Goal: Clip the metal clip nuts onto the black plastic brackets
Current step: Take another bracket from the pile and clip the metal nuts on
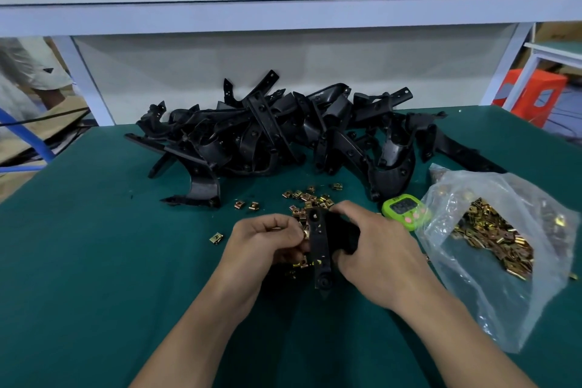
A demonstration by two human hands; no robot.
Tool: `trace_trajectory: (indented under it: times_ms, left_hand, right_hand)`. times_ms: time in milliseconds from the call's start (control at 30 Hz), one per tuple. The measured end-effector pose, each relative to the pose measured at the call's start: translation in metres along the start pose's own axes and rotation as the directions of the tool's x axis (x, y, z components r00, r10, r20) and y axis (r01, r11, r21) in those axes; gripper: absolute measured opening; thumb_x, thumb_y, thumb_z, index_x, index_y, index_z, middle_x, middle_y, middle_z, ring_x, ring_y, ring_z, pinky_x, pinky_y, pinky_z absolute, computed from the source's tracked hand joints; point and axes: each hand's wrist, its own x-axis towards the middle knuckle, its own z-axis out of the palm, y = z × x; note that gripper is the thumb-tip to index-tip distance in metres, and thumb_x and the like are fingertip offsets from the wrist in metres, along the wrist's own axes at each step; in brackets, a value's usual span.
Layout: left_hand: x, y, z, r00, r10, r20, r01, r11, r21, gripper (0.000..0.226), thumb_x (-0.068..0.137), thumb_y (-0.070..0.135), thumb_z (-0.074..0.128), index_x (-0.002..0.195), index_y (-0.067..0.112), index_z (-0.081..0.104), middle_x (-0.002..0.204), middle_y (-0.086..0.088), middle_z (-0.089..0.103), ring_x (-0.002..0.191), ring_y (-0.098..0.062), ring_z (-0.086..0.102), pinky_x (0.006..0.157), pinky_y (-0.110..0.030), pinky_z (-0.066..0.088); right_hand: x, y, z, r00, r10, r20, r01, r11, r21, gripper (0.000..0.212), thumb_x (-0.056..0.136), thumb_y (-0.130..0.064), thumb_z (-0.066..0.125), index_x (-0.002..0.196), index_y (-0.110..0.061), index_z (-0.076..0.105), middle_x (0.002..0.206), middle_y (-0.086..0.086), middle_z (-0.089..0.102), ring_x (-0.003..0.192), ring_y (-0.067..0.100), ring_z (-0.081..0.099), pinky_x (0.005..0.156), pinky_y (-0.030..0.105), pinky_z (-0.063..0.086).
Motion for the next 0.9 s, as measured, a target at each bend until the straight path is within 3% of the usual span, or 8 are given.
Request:
trace_trajectory:
  times_ms: [167,467,600,700,900]
  left_hand:
    - [0.0003,0.0009,-0.0007,1.000,0.014,0.020,-0.014,1.000,0.001,0.023,0.090,0.002,0.067,0.072,0.014,0.072,0.077,-0.009,0.069,0.067,-0.016,0.064,0.063,-0.021,0.052]
    - [-0.0007,0.0016,0.0012,1.000,-0.023,0.001,0.023,1.000,-0.017,0.024,0.092,0.007,0.068,0.070,0.017,0.073,0.076,-0.006,0.069,0.066,-0.015,0.063,0.062,-0.020,0.052]
    - [-0.0026,0.0003,0.0034,0.998,-0.039,-0.057,0.037,0.998,-0.046,0.015,0.090,0.006,0.071,0.077,0.008,0.076,0.080,-0.012,0.072,0.065,-0.018,0.064,0.062,-0.022,0.054]
    - [-0.0033,0.0003,0.0035,0.998,-0.017,-0.063,0.016,1.000,-0.007,0.024,0.091,0.002,0.069,0.069,0.012,0.075,0.077,-0.011,0.072,0.065,-0.018,0.064,0.062,-0.023,0.054]
    - [-0.0048,0.0022,0.0041,0.999,-0.002,-0.047,0.002,1.000,0.009,0.022,0.092,0.006,0.069,0.072,0.011,0.078,0.077,-0.010,0.073,0.065,-0.017,0.065,0.063,-0.022,0.054]
  right_hand:
    - [0.0013,0.0014,-0.0008,1.000,-0.008,0.025,0.007,0.999,0.035,0.063,0.080,-0.022,0.069,0.130,-0.054,0.049,0.075,-0.013,0.064,0.071,0.016,0.063,0.069,0.037,0.057]
    - [0.0019,0.0038,-0.0008,0.998,-0.016,0.056,0.014,0.999,0.033,0.065,0.085,-0.019,0.066,0.140,-0.050,0.052,0.092,-0.011,0.070,0.080,0.018,0.065,0.077,0.036,0.058]
    - [0.0016,0.0031,-0.0016,0.997,-0.020,0.068,0.017,0.999,0.051,0.064,0.086,-0.015,0.066,0.140,-0.048,0.054,0.074,-0.012,0.064,0.070,0.021,0.062,0.071,0.037,0.058]
    - [0.0010,0.0031,-0.0010,0.998,-0.033,0.061,0.031,0.999,0.039,0.062,0.087,-0.014,0.066,0.140,-0.045,0.054,0.061,-0.016,0.053,0.066,0.021,0.060,0.071,0.039,0.057]
    - [0.0004,0.0024,0.0006,0.999,-0.029,0.033,0.027,0.999,0.047,0.064,0.090,-0.015,0.066,0.142,-0.048,0.050,0.077,-0.016,0.063,0.075,0.016,0.063,0.076,0.035,0.056]
